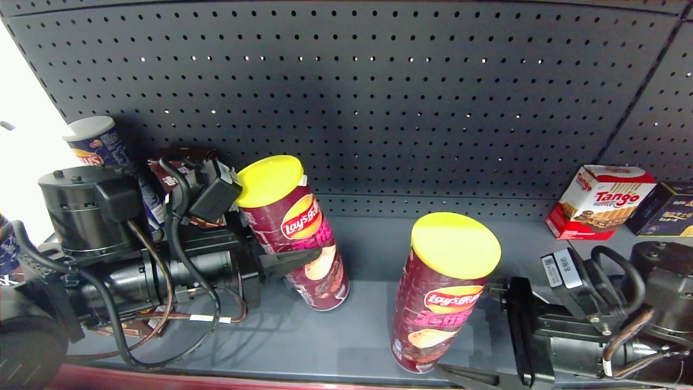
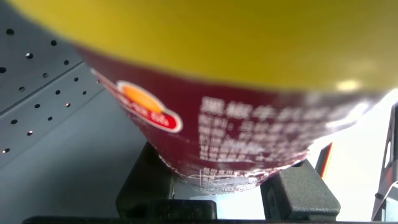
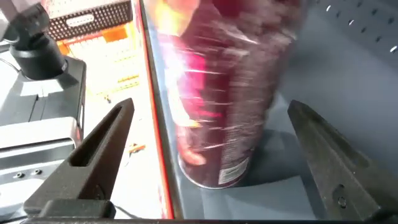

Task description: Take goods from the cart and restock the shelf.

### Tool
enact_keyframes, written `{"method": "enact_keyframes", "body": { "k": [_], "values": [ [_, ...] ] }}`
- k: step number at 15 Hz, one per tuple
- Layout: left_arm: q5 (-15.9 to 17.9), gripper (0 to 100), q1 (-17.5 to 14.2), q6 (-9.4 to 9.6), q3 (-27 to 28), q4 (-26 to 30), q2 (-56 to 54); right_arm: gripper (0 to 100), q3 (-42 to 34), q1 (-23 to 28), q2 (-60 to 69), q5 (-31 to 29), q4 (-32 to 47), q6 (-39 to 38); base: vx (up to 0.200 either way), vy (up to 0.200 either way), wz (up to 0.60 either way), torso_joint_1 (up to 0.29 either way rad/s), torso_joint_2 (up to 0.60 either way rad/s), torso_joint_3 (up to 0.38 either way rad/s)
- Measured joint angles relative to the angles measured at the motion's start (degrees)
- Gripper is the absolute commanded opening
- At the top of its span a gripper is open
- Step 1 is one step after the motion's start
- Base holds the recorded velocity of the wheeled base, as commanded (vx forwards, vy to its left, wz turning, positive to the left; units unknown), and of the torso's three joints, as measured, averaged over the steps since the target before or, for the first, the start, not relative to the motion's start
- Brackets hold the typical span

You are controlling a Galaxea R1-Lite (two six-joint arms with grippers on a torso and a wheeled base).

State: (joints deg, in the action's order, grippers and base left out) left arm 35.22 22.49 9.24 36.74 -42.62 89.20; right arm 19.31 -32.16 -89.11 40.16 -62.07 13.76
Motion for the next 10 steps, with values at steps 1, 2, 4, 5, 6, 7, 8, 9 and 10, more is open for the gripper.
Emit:
{"method": "enact_keyframes", "body": {
  "k": [1,2,4,5,6,7,8,9,10],
  "values": [
    [0.00,0,0.00,0.00,-0.01,0.00,-0.01,100,-0.51,0.55,1.35,-0.06,0.06,0.00,0.000,0.000,0.00,0.000,0.00,0.000],
    [0.00,0,0.00,0.00,-0.04,0.01,-0.04,100,-1.15,1.01,2.65,-0.04,0.20,0.02,0.000,0.000,0.00,0.000,0.00,0.000],
    [-0.05,0,0.00,0.00,-0.04,0.01,-0.06,100,-3.30,2.23,6.10,-0.04,0.22,0.00,0.000,0.000,0.00,0.000,0.00,0.000],
    [-0.07,0,0.00,0.00,-0.04,0.01,-0.09,100,-4.57,2.93,7.80,-0.01,0.24,0.00,0.000,0.000,0.00,0.000,0.00,0.000],
    [-0.05,0,0.02,0.00,-0.04,0.01,-0.11,100,-5.51,3.67,9.51,-0.01,0.28,0.02,0.000,0.000,0.00,0.000,0.00,0.000],
    [-0.07,0,0.07,0.00,-0.11,0.01,-0.11,100,-6.23,4.29,11.19,-0.01,0.39,-0.02,0.000,0.000,0.00,0.000,0.00,0.000],
    [-0.07,0,0.09,0.00,-0.11,0.01,-0.11,100,-6.56,4.74,12.71,-0.06,0.85,-0.02,0.000,0.000,0.00,0.000,0.00,0.000],
    [-0.05,0,0.13,0.00,-0.11,0.01,-0.11,100,-6.61,5.23,14.29,-0.37,1.83,-0.05,0.000,0.000,0.00,0.000,0.00,0.000],
    [-0.07,0,0.18,0.00,-0.04,0.01,-0.12,100,-6.55,5.57,16.21,-1.43,3.34,-0.09,0.000,0.000,0.00,0.000,0.00,0.000]
  ]
}}
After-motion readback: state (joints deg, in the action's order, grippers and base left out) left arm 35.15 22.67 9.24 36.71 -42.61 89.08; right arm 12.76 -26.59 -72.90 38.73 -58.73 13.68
